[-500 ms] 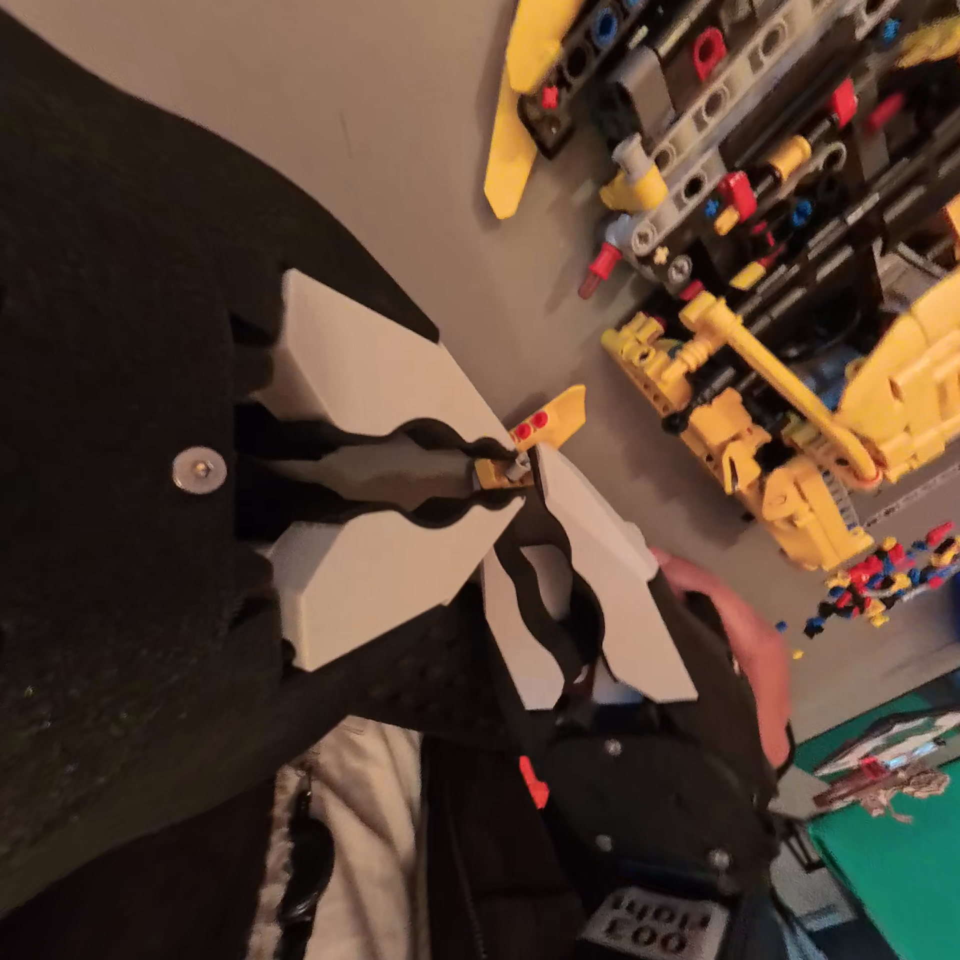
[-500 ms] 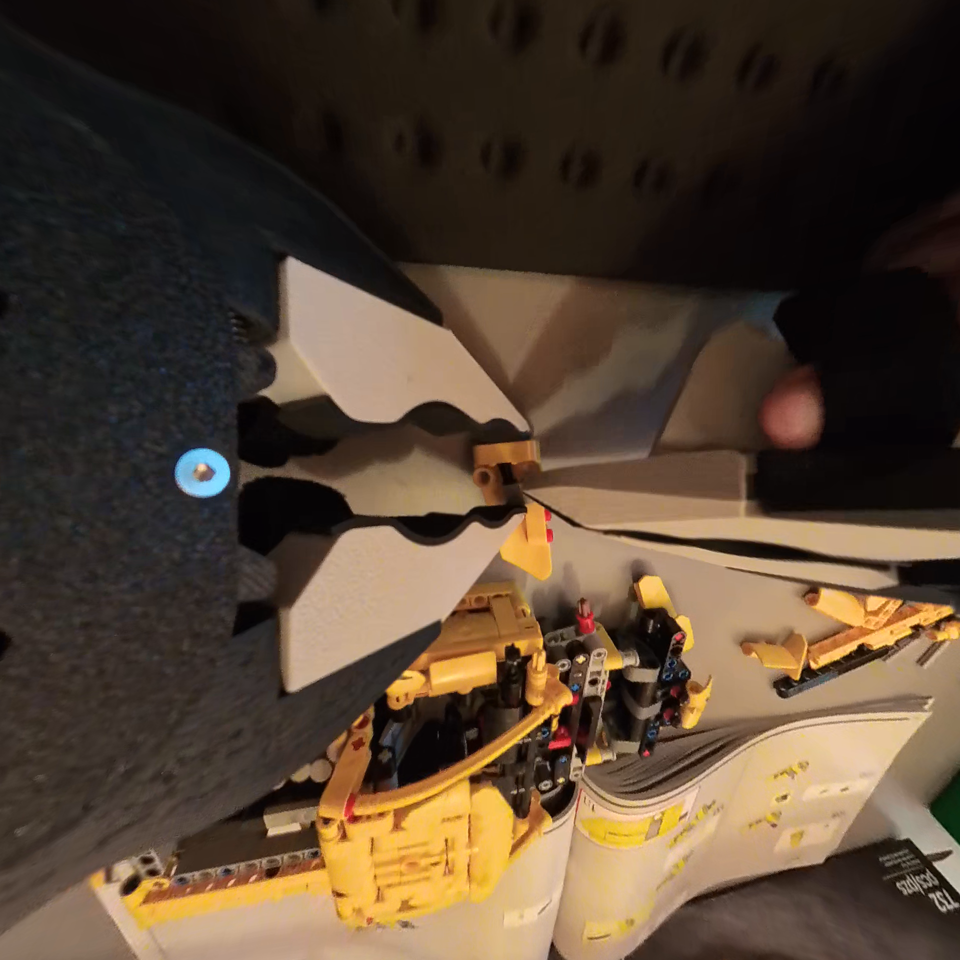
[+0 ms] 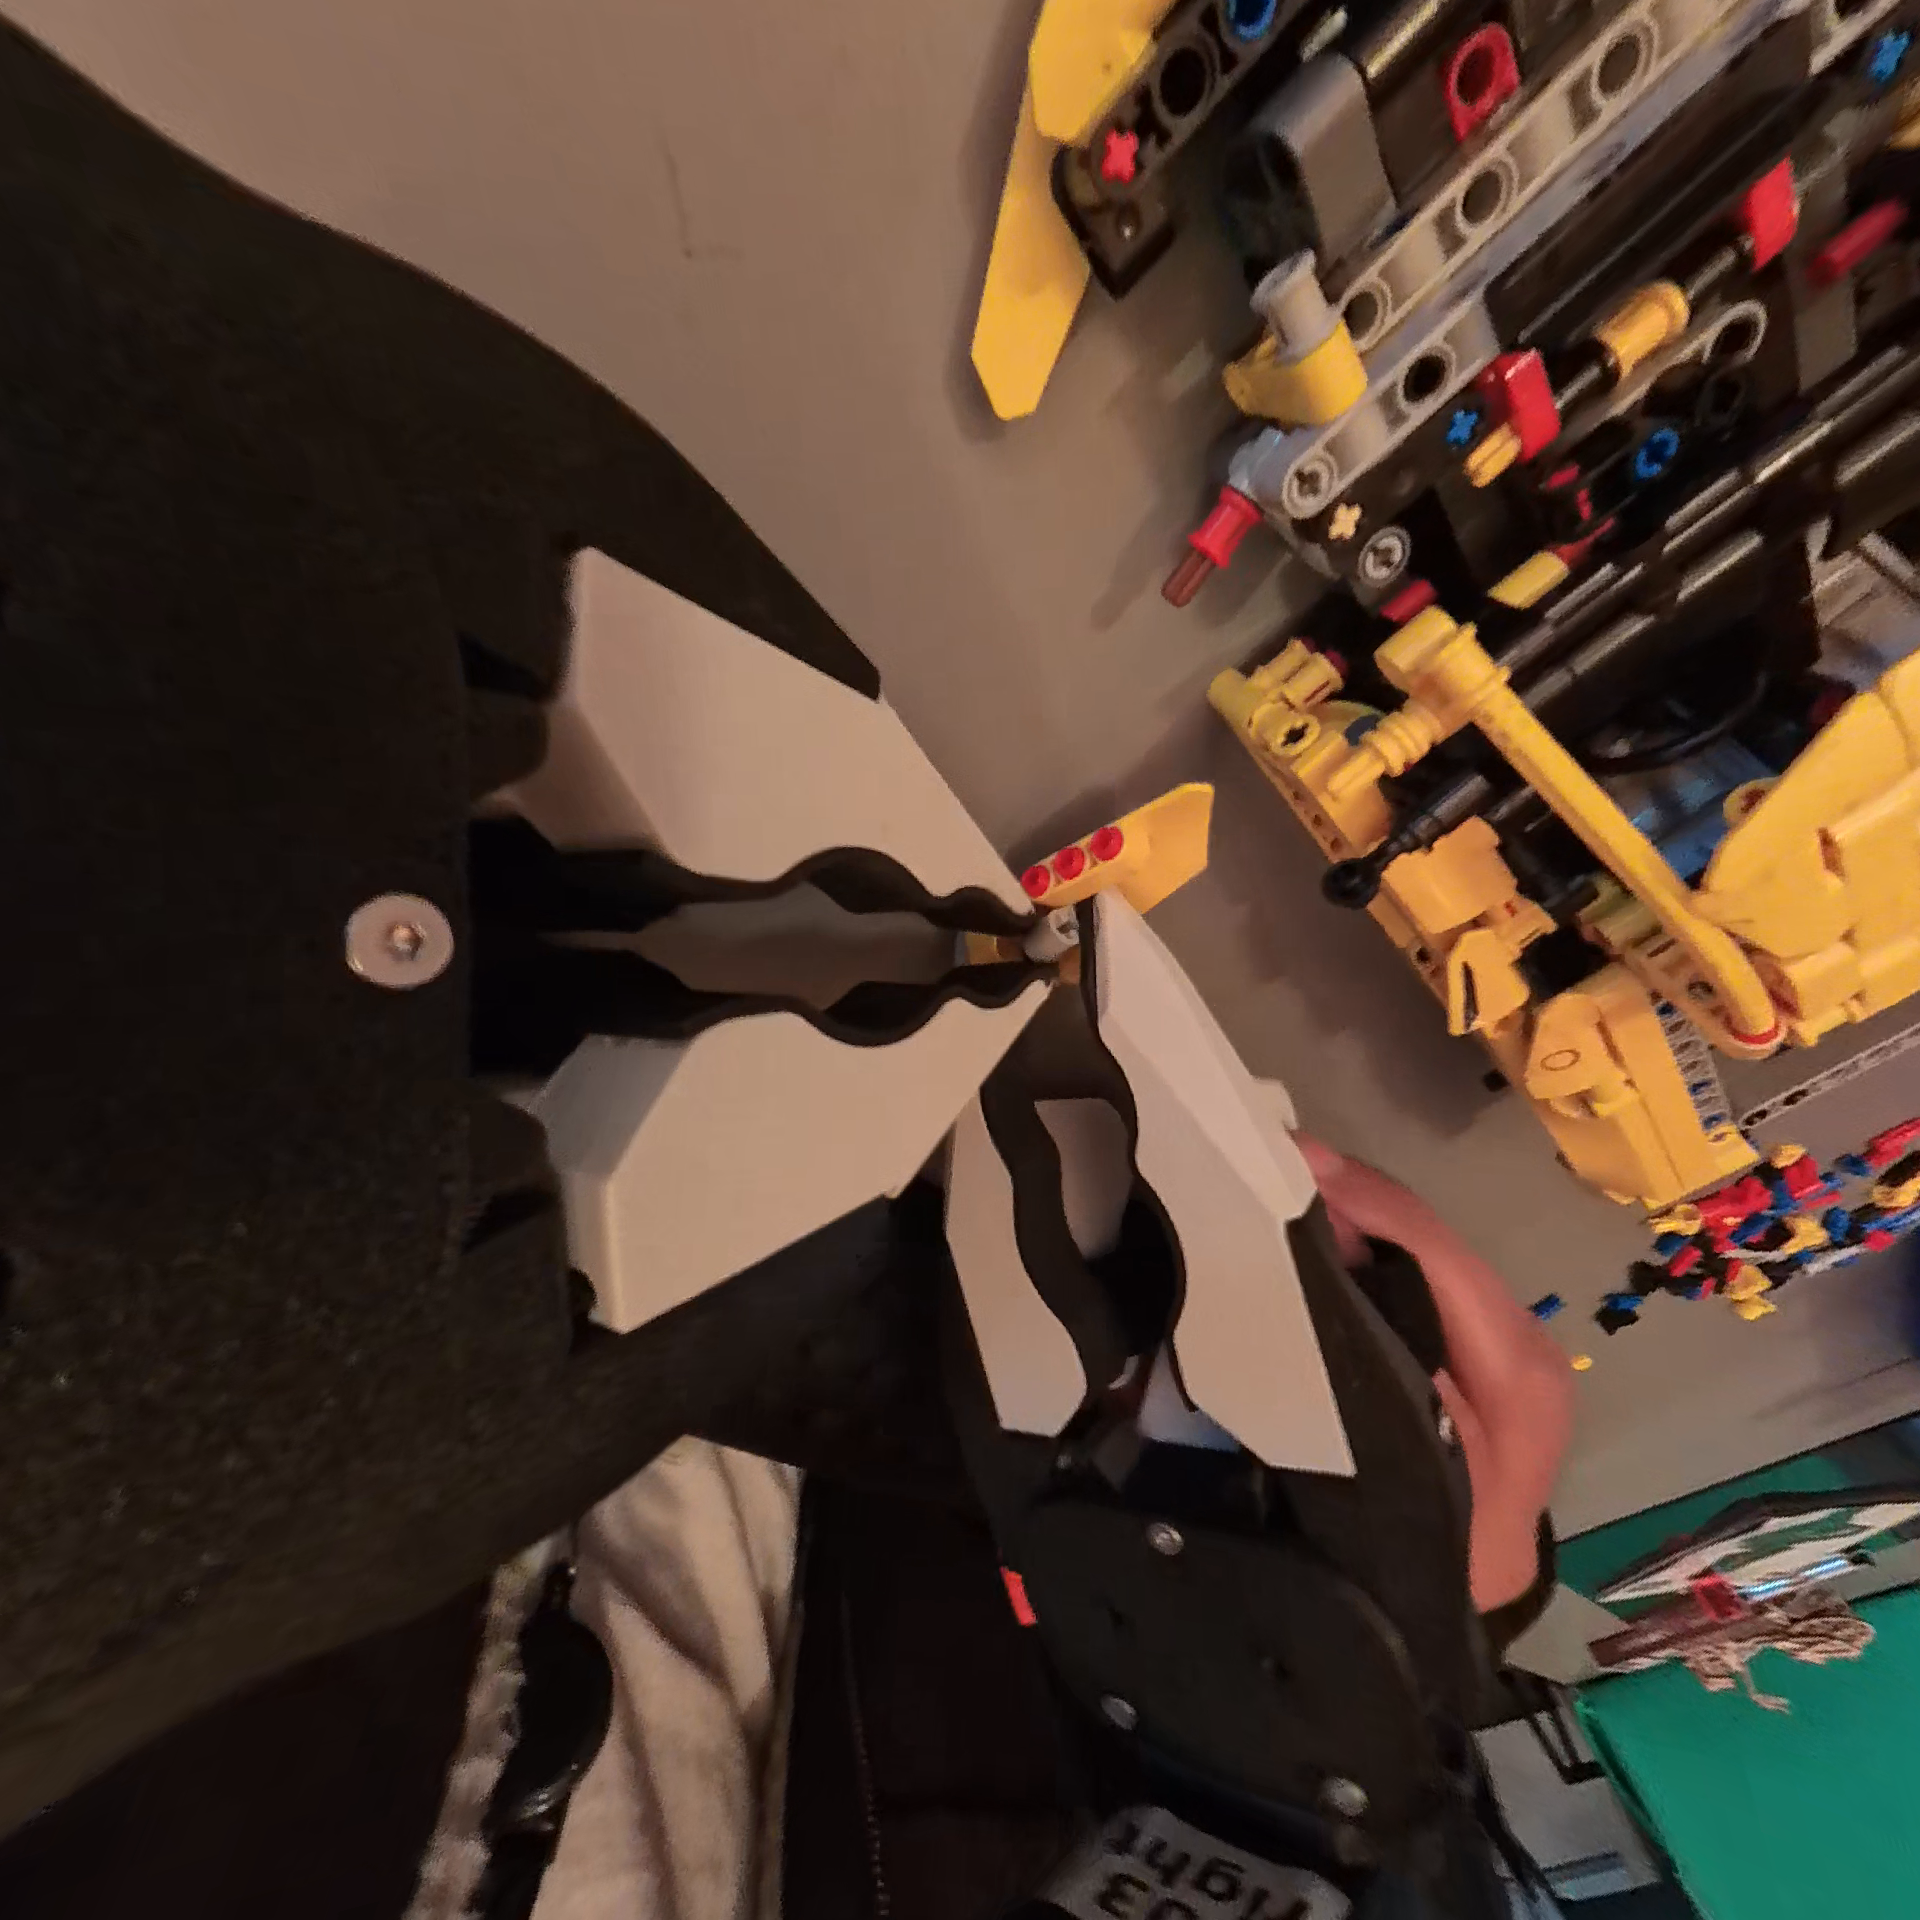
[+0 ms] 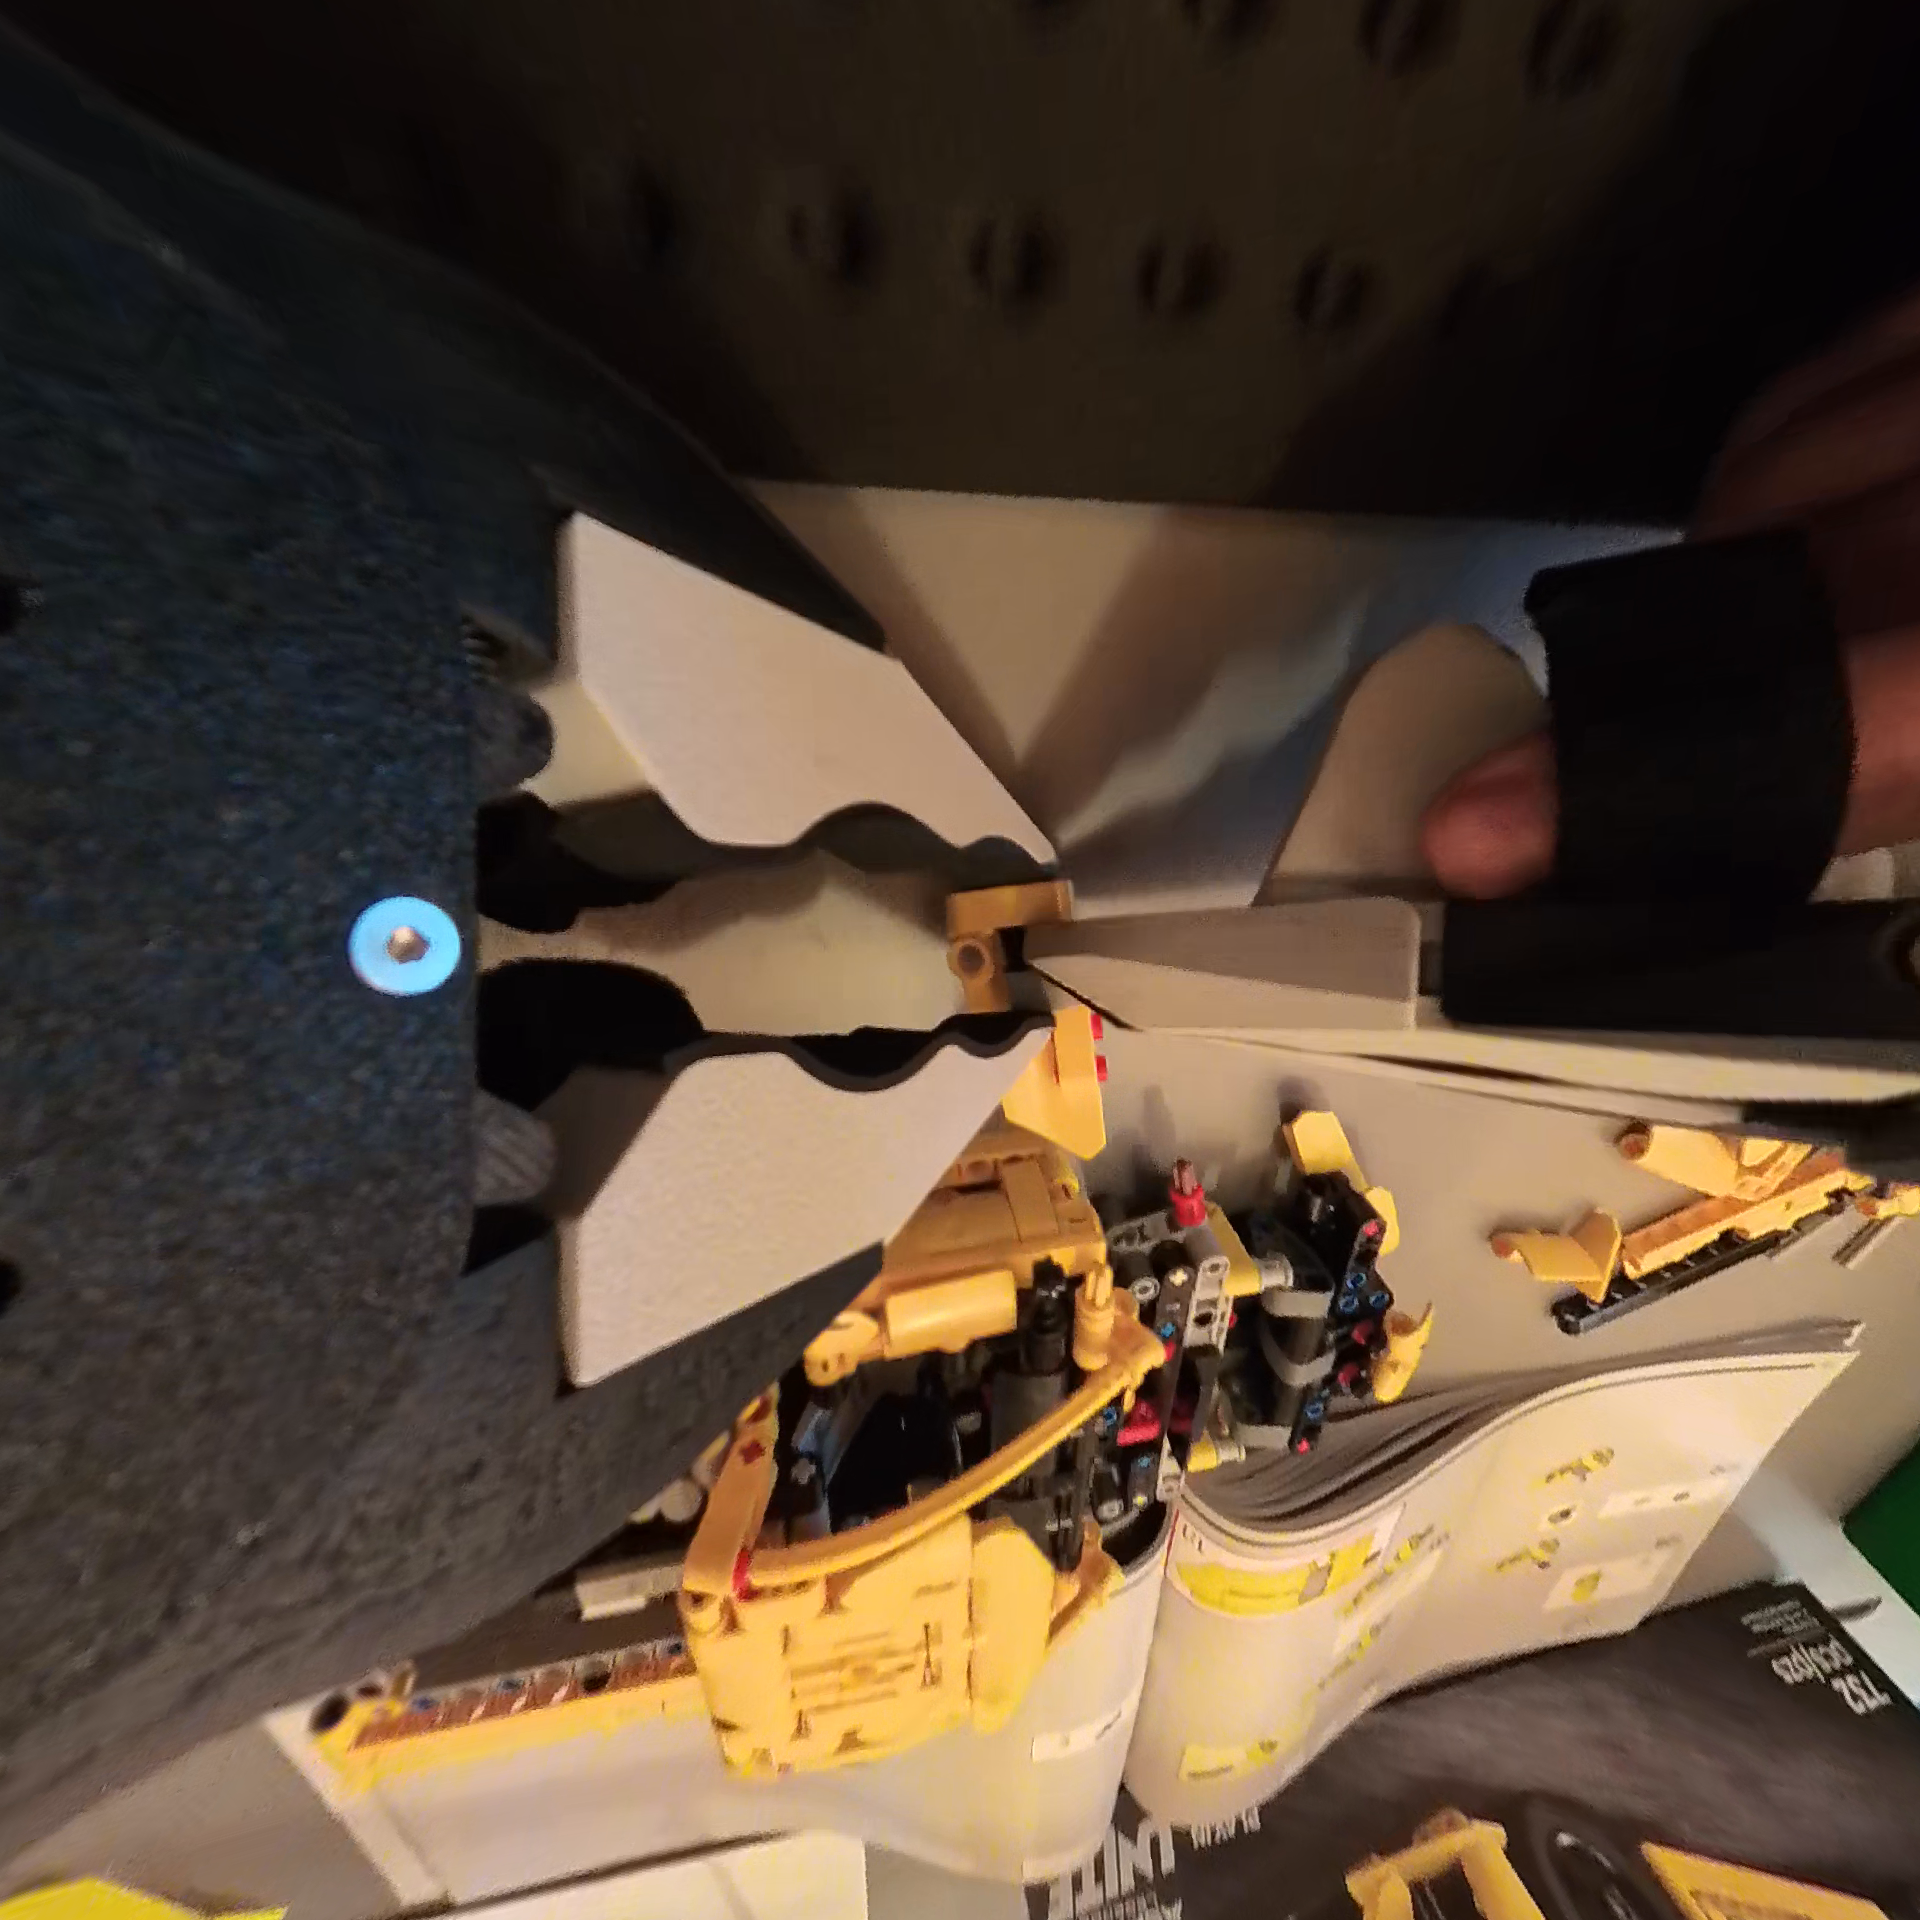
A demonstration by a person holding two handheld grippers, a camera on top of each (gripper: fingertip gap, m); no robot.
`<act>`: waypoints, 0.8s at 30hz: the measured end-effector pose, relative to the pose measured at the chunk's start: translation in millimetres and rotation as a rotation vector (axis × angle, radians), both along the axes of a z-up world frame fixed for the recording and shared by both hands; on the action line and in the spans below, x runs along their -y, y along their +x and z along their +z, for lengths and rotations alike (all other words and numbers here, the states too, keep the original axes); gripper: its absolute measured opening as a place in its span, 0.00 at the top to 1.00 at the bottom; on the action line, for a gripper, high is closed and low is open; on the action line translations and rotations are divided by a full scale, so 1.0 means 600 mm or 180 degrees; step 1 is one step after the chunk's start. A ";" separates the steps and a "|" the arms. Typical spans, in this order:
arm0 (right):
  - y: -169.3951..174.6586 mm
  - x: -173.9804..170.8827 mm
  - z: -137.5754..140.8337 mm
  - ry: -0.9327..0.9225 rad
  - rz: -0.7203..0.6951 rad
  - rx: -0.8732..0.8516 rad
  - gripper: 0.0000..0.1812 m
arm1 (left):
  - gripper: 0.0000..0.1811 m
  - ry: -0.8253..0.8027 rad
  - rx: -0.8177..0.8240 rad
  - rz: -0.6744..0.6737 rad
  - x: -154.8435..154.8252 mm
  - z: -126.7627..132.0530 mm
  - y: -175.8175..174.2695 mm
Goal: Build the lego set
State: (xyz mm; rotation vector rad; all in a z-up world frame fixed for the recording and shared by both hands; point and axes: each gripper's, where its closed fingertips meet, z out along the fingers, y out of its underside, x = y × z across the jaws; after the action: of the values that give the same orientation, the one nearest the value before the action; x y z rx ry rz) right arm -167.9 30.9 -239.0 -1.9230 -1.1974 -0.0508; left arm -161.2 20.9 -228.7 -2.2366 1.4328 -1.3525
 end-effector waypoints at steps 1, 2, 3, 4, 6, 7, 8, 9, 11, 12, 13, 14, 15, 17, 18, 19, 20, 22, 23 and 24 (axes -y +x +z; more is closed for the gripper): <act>-0.001 0.003 0.000 -0.0029 0.0030 -0.0040 0.87 | 0.97 -0.0003 -0.0008 -0.0087 0.003 -0.001 -0.001; -0.001 0.006 0.000 -0.0042 0.0066 -0.0068 0.87 | 0.98 -0.0016 -0.0012 -0.0179 0.006 -0.001 -0.001; -0.001 0.008 -0.001 -0.0049 0.0089 -0.0091 0.87 | 0.98 -0.0008 -0.0001 -0.0262 0.008 -0.002 -0.002; -0.001 0.010 -0.001 -0.0058 0.0117 -0.0104 0.87 | 0.98 -0.0011 0.0004 -0.0336 0.010 -0.002 -0.002; -0.002 0.014 0.000 -0.0047 0.0194 -0.0080 0.87 | 0.98 -0.0016 0.0001 -0.0490 0.014 -0.002 -0.003; -0.002 0.015 0.000 -0.0039 0.0225 -0.0059 0.87 | 0.98 -0.0011 -0.0005 -0.0557 0.015 -0.002 -0.004; -0.002 0.016 0.000 -0.0031 0.0245 -0.0046 0.87 | 0.97 -0.0008 -0.0010 -0.0612 0.016 -0.002 -0.005; -0.002 0.017 0.000 -0.0050 0.0255 -0.0051 0.87 | 0.98 -0.0004 -0.0012 -0.0658 0.017 -0.002 -0.005; -0.002 0.016 0.002 -0.0104 0.0225 -0.0091 0.87 | 0.98 -0.0018 -0.0011 -0.0702 0.016 0.000 -0.006; -0.001 0.013 0.008 -0.0065 0.0206 -0.0105 0.87 | 0.98 -0.0039 0.0032 -0.0694 0.013 0.006 -0.006; 0.001 0.009 0.017 0.0014 0.0181 -0.0118 0.87 | 0.98 -0.0075 0.0102 -0.0680 0.010 0.014 -0.007; 0.003 0.005 0.027 0.0091 0.0138 -0.0161 0.87 | 0.96 -0.0119 0.0176 -0.0642 0.004 0.024 -0.010; 0.003 0.003 0.037 0.0129 0.0113 -0.0279 0.87 | 0.91 -0.0177 0.0243 -0.0575 -0.004 0.032 -0.013; -0.002 0.003 0.057 0.0030 0.0073 -0.0701 0.87 | 0.83 -0.0413 0.0424 -0.0425 -0.018 0.050 -0.019; -0.008 0.005 0.067 -0.0105 0.0089 -0.1005 0.87 | 0.81 -0.0610 0.0581 -0.0367 -0.021 0.061 -0.019; -0.014 0.007 0.083 -0.0214 0.0108 -0.1351 0.87 | 0.81 -0.0874 0.0780 -0.0328 -0.020 0.075 -0.018; -0.020 0.010 0.105 -0.0297 0.0159 -0.1720 0.87 | 0.80 -0.1214 0.0986 -0.0352 -0.014 0.093 -0.018; -0.028 0.014 0.154 -0.0390 0.0301 -0.2457 0.87 | 0.81 -0.1991 0.1420 -0.0512 0.005 0.135 -0.021; -0.032 0.015 0.168 -0.0446 0.0351 -0.2679 0.87 | 0.80 -0.2268 0.1601 -0.0544 0.009 0.151 -0.020; -0.034 0.014 0.173 -0.0472 0.0368 -0.2760 0.87 | 0.81 -0.2436 0.1733 -0.0559 0.010 0.163 -0.019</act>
State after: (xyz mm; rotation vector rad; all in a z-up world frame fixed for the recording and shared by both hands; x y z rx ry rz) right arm -188.5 22.4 -135.4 -1.6865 -0.7134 0.8646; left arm -172.4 15.0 -130.8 -1.8175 1.0232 -2.6541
